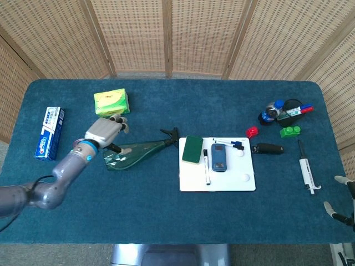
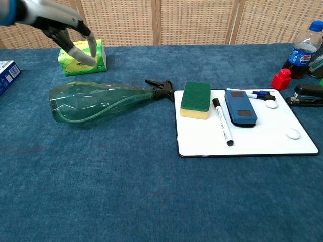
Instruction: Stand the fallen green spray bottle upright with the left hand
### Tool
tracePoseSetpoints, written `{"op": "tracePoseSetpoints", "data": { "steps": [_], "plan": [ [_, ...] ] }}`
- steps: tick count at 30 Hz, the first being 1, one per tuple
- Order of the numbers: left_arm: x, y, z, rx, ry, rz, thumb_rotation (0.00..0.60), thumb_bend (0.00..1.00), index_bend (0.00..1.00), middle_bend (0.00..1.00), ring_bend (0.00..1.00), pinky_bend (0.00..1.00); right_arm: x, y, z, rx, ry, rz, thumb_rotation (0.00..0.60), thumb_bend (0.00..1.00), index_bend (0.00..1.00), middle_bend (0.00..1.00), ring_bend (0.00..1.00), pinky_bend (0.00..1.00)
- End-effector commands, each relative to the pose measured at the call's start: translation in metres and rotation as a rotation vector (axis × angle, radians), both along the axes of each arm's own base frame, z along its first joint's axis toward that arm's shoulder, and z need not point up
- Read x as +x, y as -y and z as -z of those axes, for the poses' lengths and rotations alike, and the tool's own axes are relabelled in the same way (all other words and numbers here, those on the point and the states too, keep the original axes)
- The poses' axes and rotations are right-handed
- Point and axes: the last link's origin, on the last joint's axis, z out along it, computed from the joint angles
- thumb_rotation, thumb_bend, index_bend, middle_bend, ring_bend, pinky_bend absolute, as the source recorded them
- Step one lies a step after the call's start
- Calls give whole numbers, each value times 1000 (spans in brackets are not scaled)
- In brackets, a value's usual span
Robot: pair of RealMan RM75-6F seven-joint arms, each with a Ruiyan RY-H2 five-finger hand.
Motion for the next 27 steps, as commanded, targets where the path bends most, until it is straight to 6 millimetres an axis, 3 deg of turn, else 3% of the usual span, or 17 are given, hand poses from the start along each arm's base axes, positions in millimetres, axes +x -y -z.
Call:
{"op": "tracePoseSetpoints", "data": {
  "steps": [1,8,27],
  "plan": [
    [24,0,31,0,-41,15,307,260,273,106,14,276,0,-1,0,-5,3,-1,600,307,250,297,21,55],
    [38,-3,57,17,-64,15,314,260,243,89,0,265,-2,-5,-3,-15,5,4,600,307,248,297,21,55],
    [53,-16,115,34,-180,82,316,260,233,56,0,237,-7,-13,-11,-46,10,27,600,307,246,297,20,55]
  ]
}}
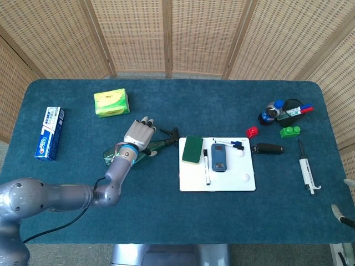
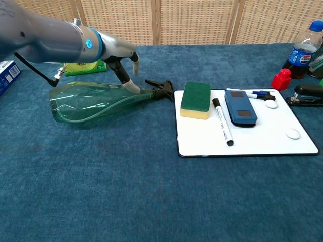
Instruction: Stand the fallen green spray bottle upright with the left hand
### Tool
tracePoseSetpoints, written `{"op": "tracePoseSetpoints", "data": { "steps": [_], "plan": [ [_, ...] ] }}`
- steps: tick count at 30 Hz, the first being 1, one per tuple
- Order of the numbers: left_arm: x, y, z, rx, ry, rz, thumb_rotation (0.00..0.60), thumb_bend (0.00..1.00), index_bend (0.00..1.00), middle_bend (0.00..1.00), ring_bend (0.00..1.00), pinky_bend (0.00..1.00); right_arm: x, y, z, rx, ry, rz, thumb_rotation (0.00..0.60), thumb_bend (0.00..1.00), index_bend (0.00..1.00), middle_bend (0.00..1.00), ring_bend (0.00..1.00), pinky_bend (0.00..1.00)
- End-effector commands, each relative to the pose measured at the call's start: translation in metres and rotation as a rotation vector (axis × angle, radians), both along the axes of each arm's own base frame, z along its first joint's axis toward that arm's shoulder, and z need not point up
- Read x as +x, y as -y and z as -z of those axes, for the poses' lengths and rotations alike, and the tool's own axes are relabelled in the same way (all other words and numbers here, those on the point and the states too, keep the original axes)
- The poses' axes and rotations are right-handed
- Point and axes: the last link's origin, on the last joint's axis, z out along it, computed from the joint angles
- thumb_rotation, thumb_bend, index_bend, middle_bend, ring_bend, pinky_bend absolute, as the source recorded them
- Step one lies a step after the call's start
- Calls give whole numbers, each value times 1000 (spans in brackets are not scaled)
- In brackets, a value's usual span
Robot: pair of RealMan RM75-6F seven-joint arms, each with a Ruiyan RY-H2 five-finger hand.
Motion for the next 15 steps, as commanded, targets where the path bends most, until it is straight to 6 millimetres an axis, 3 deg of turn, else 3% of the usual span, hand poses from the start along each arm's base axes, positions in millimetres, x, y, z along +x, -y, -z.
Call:
{"op": "tracePoseSetpoints", "data": {
  "steps": [1,15],
  "plan": [
    [4,-1,11,-11,-9,-8,314,260,234,56,0,237,-1,-1,-1,-4,0,3,600,307,246,297,20,55],
    [13,-2,41,-34,-11,-36,331,260,247,59,0,247,-4,-7,-5,-21,5,20,600,307,245,297,20,55]
  ]
}}
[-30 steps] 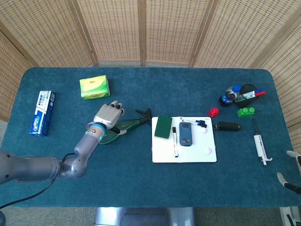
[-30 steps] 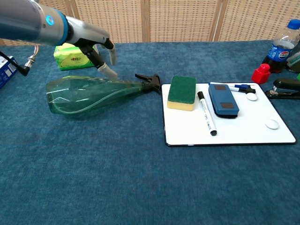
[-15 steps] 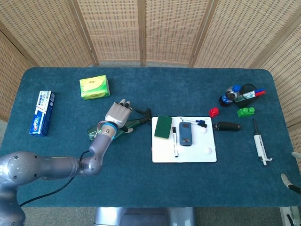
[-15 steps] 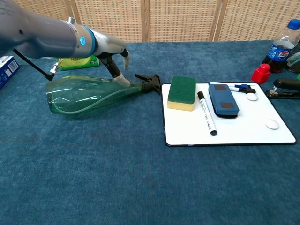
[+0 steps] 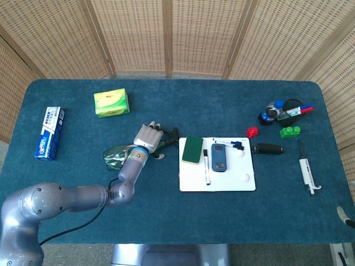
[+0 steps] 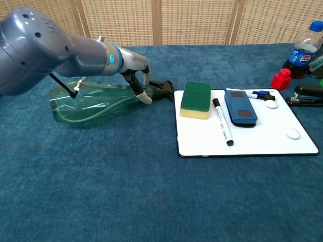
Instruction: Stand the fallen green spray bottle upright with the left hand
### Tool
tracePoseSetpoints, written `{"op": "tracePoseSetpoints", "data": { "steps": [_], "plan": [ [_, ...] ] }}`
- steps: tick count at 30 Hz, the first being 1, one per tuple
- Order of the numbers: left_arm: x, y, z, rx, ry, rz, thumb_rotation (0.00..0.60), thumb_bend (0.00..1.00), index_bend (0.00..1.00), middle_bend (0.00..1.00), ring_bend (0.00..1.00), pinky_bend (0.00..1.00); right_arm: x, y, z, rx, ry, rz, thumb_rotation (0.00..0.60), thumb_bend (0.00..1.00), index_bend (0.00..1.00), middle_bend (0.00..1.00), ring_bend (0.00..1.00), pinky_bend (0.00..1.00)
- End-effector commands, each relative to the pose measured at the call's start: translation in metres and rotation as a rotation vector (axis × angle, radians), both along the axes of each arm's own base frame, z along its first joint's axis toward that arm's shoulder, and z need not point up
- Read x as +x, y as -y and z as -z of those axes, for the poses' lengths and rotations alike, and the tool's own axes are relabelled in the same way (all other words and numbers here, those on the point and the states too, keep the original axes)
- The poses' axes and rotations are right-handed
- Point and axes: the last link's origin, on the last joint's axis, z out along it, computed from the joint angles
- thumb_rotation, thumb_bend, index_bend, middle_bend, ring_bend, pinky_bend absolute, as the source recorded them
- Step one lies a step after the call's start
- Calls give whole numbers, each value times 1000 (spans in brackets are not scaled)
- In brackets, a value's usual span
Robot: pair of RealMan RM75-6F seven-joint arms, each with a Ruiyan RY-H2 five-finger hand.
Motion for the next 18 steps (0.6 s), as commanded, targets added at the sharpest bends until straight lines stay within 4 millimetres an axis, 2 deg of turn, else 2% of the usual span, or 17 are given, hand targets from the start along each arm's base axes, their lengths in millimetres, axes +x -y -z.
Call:
{"op": "tracePoseSetpoints", "data": {
  "steps": [1,10,13,18],
  "plan": [
    [2,1,5,-6,-8,0,333,261,249,60,0,247,0,-1,-1,-4,1,1,600,306,245,297,20,55],
    [2,4,16,-19,-23,-1,378,261,256,99,16,267,-2,-3,-2,-10,5,6,600,307,245,297,19,56],
    [2,5,17,-16,-30,4,397,265,263,132,69,289,-2,-3,-2,-13,6,4,600,306,245,297,20,57],
    [1,4,18,-7,-29,5,497,314,290,210,215,400,-2,-2,-2,-12,9,4,600,307,245,297,20,60]
  ]
}}
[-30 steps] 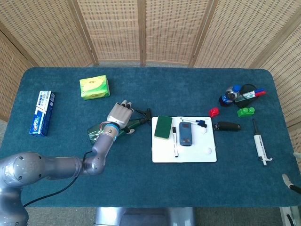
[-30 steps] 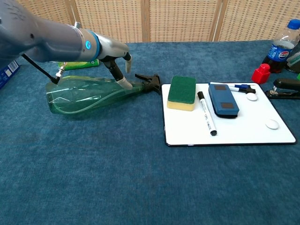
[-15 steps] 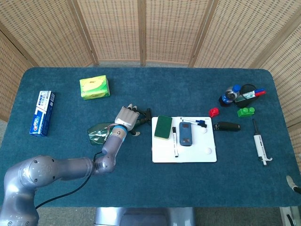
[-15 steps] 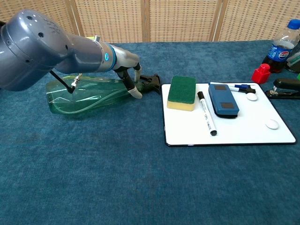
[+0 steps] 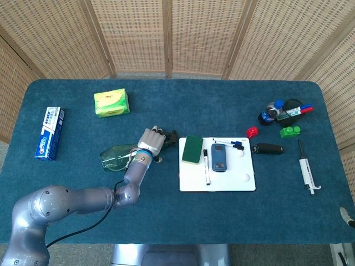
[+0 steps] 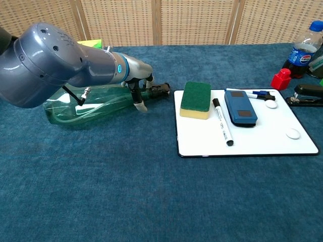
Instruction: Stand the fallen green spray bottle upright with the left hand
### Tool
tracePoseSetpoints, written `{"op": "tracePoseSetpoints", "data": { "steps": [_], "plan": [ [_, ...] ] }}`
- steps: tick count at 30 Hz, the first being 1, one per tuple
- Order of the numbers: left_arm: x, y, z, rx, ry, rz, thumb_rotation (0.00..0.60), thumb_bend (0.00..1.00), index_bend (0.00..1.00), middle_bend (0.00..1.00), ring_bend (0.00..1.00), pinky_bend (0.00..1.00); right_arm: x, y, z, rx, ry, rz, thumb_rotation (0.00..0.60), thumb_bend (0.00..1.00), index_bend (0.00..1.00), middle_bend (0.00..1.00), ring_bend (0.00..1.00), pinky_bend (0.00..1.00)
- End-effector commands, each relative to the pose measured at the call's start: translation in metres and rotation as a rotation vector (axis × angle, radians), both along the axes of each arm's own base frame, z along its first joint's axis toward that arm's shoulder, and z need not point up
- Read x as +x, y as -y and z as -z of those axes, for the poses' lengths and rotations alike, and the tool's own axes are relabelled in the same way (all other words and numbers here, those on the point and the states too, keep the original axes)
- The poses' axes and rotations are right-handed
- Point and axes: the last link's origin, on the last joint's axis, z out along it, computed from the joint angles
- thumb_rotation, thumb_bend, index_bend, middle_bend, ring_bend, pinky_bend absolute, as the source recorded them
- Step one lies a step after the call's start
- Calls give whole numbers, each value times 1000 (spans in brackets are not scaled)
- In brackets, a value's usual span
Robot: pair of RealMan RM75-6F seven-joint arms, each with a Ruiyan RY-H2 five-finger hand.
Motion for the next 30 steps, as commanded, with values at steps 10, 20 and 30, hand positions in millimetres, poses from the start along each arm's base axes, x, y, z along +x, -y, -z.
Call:
{"op": "tracePoseSetpoints", "data": {
  "steps": [10,20,30],
  "plan": [
    [1,-4,-3,16,24,-4,600,439,467,437,516,707,2,1,-2,-16,21,-12,600,307,246,297,20,61],
    [-3,-13,-22,31,128,-42,600,457,509,513,584,754,4,3,-2,-19,24,-21,600,306,244,297,20,61],
    [-14,-15,-84,91,458,-49,600,457,476,497,565,763,5,6,0,-21,32,-31,600,307,242,297,19,61]
  ]
}}
